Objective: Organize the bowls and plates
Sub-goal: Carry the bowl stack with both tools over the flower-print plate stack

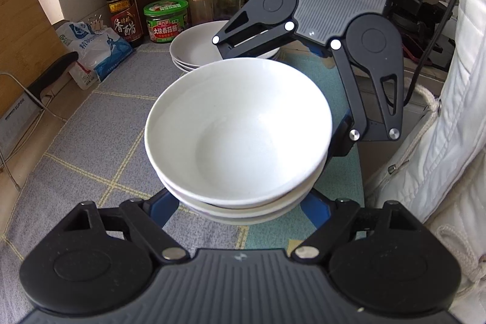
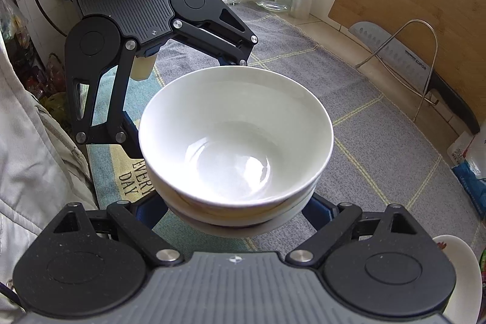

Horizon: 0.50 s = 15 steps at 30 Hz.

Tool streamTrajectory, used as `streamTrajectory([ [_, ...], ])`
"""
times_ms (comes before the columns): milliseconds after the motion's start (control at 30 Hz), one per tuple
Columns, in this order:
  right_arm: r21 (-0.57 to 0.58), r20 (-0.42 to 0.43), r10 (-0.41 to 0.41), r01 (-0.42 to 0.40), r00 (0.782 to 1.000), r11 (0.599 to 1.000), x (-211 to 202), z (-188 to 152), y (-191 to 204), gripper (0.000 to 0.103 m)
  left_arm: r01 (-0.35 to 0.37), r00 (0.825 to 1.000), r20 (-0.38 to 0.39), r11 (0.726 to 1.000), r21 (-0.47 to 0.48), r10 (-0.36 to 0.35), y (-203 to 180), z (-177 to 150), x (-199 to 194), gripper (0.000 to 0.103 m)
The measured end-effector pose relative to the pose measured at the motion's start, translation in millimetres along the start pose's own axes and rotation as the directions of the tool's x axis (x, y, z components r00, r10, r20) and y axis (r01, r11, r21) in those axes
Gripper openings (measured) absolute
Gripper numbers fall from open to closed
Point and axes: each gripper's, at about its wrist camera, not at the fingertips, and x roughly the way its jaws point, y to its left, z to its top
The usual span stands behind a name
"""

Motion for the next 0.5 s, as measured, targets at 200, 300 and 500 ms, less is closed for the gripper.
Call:
streamTrajectory([
  [200, -0.017, 0.005, -0.016, 0.016, 1.0, 1.0, -28, -17, -24, 0.096, -0.014, 1.0, 0.018, 1.0, 0.006, 0.014, -7, 35, 17, 0.086],
  [300, -0.02, 0.009, -0.025, 0.025, 1.0, 0.999, -45, -28, -39, 0.096, -0.017, 0.999, 0.027, 1.0, 0.012, 0.017, -10, 54, 26, 0.086],
  [500, -0.019, 0.013, -0.049, 0.049, 0.999, 0.999, -72, -53, -66, 0.096, -0.019, 0.999, 0.037, 0.999, 0.04, 0.018, -13, 89, 50, 0.086],
])
